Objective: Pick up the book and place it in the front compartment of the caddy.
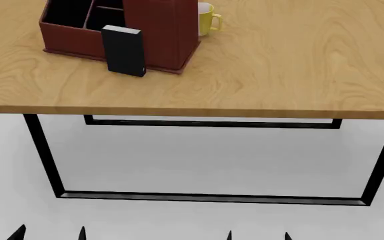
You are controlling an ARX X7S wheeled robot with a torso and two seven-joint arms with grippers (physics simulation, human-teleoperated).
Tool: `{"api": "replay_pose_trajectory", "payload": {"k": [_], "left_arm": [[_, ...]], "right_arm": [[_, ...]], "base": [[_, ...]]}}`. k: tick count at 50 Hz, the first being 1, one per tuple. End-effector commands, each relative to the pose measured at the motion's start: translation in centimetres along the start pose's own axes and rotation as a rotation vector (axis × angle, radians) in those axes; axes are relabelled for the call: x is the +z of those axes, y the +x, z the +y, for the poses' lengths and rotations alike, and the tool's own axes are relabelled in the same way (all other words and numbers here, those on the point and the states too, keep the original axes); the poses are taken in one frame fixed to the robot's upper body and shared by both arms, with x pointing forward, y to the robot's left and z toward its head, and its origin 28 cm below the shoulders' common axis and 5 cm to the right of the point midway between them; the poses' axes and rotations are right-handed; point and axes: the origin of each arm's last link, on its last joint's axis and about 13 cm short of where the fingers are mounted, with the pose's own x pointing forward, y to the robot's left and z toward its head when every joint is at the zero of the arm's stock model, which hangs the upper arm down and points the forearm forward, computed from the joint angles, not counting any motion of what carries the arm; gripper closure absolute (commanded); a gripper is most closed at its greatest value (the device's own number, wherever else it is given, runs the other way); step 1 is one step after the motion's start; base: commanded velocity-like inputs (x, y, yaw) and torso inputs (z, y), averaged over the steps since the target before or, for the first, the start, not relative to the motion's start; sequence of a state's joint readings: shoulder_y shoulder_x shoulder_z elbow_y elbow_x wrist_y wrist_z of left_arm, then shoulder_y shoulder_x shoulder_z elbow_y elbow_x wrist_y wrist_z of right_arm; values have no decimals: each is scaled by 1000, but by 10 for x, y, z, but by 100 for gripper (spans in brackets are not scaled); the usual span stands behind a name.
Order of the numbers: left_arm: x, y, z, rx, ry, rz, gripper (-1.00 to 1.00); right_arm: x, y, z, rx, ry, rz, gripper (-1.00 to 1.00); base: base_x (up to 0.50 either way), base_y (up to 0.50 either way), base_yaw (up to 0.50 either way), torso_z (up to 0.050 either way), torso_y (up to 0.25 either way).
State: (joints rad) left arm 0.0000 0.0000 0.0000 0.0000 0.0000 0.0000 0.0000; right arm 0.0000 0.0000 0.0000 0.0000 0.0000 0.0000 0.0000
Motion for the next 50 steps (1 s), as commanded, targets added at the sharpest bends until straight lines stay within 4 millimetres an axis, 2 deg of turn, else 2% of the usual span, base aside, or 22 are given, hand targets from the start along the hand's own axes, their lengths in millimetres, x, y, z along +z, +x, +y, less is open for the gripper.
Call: {"api": "replay_pose_trajectory", "payload": {"k": [1, 12, 15, 21, 26, 31, 32, 33, 35, 40, 50], "left_arm": [[0, 0, 0, 0, 0, 0, -100], [1, -1, 0, 10, 17, 1, -100], [5, 1, 1, 7, 32, -1, -100], [43, 27, 4, -14, 10, -100, -100], [75, 43, 7, -33, 33, -160, -100], [107, 49, 12, -53, 10, -214, -100], [118, 48, 12, -84, -38, -232, -100], [121, 48, 13, -81, -28, -239, -100], [143, 46, 14, -71, -20, -289, -100], [178, 39, 15, -35, -4, -352, -100], [225, 8, 20, 7, -47, -446, -100]], "right_arm": [[0, 0, 0, 0, 0, 0, -100], [1, 5, 3, -1, -3, -1, -100], [10, 10, 2, -2, -5, -24, -100], [52, 37, 1, 10, -48, -121, -100], [82, 47, -2, -4, -39, -166, -100], [112, 53, -6, -28, -64, -208, -100], [120, 53, -8, -29, -57, -218, -100], [122, 53, -8, -28, -58, -218, -100], [138, 53, -11, -35, -85, -240, -100], [167, 47, -15, -54, -120, -271, -100], [214, 12, -19, -107, -142, -350, -100]], "base": [[0, 0, 0, 0, 0], [0, 0, 0, 0, 0], [0, 0, 0, 0, 0], [0, 0, 0, 0, 0], [0, 0, 0, 0, 0], [0, 0, 0, 0, 0], [0, 0, 0, 0, 0], [0, 0, 0, 0, 0], [0, 0, 0, 0, 0], [0, 0, 0, 0, 0], [0, 0, 0, 0, 0]]}}
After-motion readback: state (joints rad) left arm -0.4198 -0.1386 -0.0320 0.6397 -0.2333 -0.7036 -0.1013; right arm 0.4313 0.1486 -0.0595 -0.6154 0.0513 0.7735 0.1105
